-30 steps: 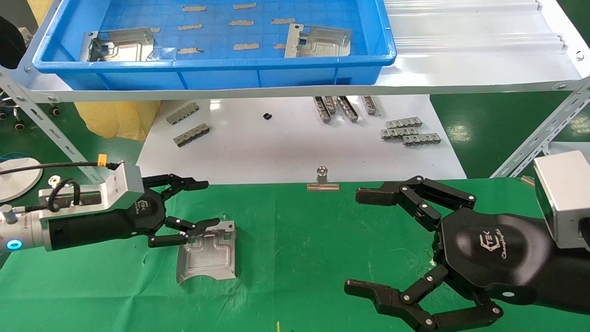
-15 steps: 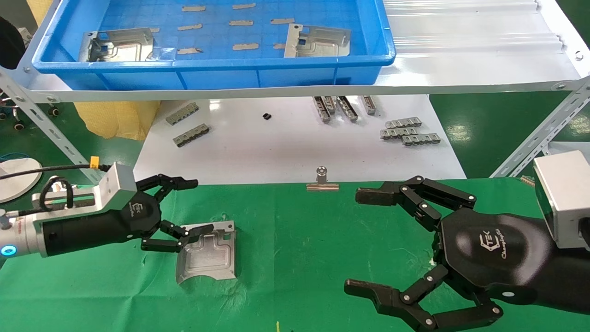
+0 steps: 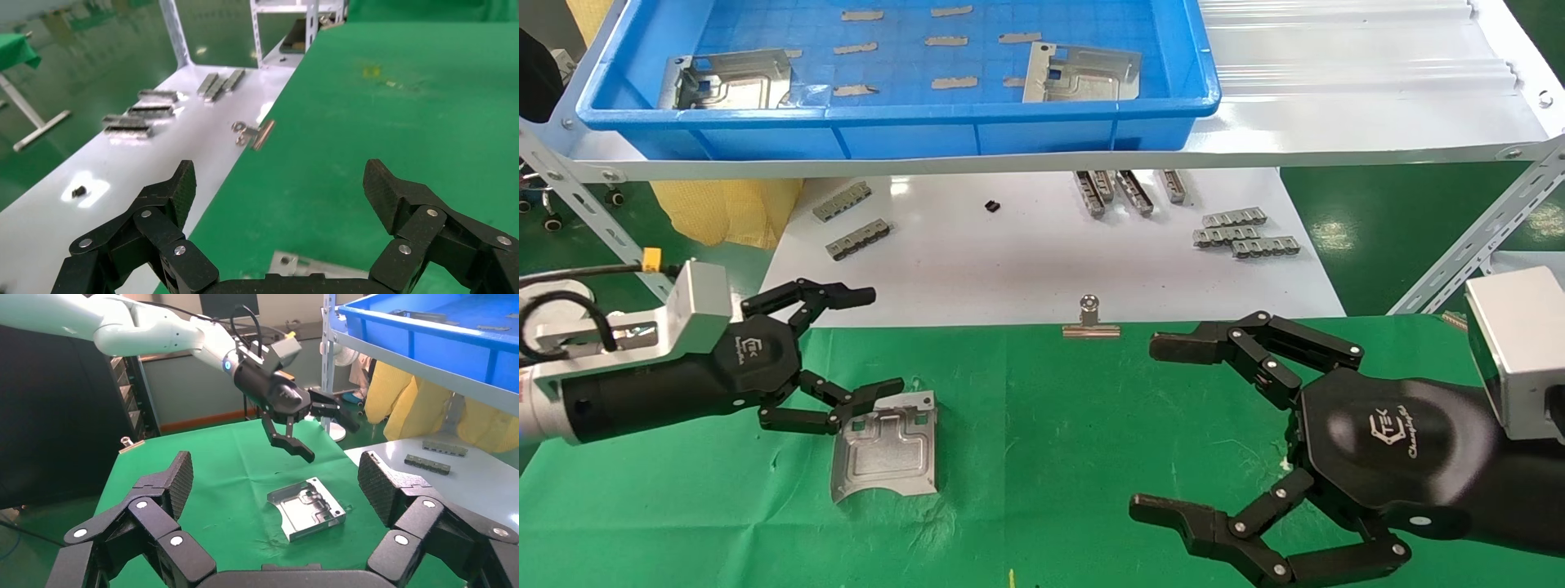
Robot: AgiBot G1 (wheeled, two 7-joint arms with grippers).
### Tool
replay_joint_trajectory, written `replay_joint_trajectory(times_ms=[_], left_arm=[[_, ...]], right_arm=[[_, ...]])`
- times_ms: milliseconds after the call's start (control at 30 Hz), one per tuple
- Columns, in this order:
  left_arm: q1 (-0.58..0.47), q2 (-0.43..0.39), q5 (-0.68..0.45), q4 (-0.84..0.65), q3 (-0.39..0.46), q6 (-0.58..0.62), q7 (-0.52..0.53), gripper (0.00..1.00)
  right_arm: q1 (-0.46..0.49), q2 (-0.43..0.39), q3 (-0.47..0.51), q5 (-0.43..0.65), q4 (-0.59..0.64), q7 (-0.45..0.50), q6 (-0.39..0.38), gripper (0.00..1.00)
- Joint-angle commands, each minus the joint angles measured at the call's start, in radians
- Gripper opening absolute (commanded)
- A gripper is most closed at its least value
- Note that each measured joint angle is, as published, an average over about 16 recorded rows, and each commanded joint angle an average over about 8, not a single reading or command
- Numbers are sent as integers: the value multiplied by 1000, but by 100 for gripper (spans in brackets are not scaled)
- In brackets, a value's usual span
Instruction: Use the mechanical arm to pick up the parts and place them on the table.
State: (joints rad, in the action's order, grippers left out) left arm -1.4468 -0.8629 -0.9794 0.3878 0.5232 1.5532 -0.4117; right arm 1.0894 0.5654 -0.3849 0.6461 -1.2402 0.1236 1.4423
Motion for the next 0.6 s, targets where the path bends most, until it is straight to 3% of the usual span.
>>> replay_joint_trajectory(times_ms=[33, 600], left_arm=[[19, 13, 12, 45, -12, -3, 30, 100], [178, 120, 119, 428, -116, -27, 286, 100]], right_arm=[[0, 0, 0, 0, 0, 0, 0, 100], [0, 0, 0, 0, 0, 0, 0, 100]])
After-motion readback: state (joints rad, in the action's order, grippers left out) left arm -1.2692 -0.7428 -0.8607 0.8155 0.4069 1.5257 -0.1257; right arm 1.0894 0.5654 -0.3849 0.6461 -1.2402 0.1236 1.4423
